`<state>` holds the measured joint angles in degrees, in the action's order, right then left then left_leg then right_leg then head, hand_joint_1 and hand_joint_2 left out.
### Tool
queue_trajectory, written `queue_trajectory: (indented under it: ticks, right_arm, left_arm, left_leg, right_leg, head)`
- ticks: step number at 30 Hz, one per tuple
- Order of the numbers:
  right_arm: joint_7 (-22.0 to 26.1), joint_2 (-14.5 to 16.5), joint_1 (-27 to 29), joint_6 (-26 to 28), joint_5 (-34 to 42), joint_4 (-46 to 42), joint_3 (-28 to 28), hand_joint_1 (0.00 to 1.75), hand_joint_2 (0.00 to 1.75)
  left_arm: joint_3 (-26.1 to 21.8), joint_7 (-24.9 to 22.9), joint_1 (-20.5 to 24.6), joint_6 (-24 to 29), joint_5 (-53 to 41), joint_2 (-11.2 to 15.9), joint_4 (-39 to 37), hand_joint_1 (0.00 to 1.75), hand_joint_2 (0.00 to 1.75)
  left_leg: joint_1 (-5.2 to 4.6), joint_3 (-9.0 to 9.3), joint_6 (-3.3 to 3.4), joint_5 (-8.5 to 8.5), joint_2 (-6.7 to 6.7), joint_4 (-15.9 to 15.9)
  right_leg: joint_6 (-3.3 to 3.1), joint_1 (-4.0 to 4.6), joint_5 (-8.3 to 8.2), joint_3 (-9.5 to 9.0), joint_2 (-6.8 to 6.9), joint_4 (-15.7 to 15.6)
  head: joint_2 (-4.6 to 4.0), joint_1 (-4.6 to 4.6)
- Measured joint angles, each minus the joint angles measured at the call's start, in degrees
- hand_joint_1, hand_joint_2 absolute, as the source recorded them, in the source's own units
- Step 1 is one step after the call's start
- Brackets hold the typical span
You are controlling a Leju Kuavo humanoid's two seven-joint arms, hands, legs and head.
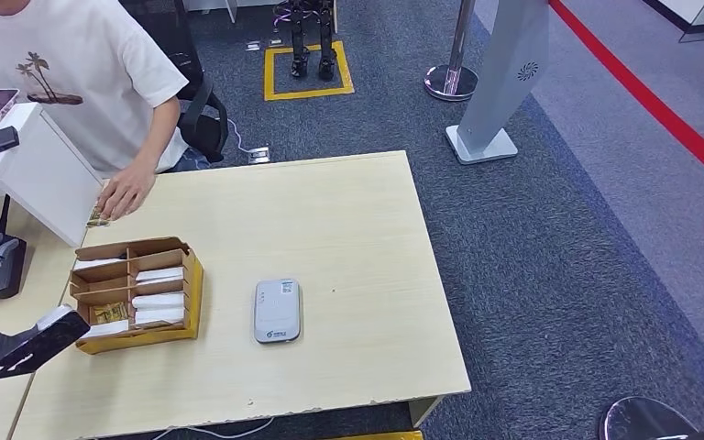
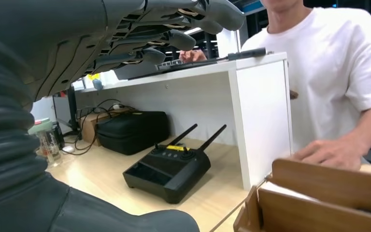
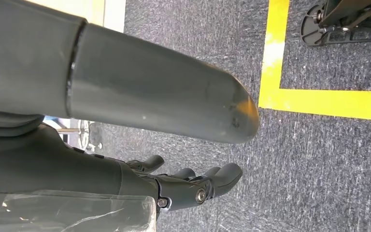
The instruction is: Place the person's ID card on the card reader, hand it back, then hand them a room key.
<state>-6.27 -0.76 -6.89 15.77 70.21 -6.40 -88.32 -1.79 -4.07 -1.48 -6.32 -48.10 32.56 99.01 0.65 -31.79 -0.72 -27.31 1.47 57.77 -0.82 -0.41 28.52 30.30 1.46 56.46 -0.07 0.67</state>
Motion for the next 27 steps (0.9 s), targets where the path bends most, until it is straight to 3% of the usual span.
queue_trajectory:
  ticks: [11, 27]
  right_arm:
    - [-0.1, 0.0, 0.0, 0.0, 0.2, 0.0, 0.0, 0.00, 0.00]
    - [0.7, 0.0, -0.1, 0.0, -0.6, 0.0, -0.1, 0.00, 0.00]
  left_arm:
    - [0.0, 0.1, -5.8, -0.5, 0.3, -1.4, 1.7, 0.00, 1.75]
    - [0.8, 0.8, -6.2, -0.3, -0.2, -5.0, 1.4, 0.00, 1.75]
  left_leg:
    - [0.00, 0.00, 0.00, 0.00, 0.00, 0.0]
    - [0.00, 0.00, 0.00, 0.00, 0.00, 0.0]
  right_leg:
    - [0.00, 0.00, 0.00, 0.01, 0.01, 0.0]
    - [0.01, 0.00, 0.00, 0.01, 0.00, 0.0]
  head:
    - [-0.01, -0.06]
    - [-0.02, -0.09]
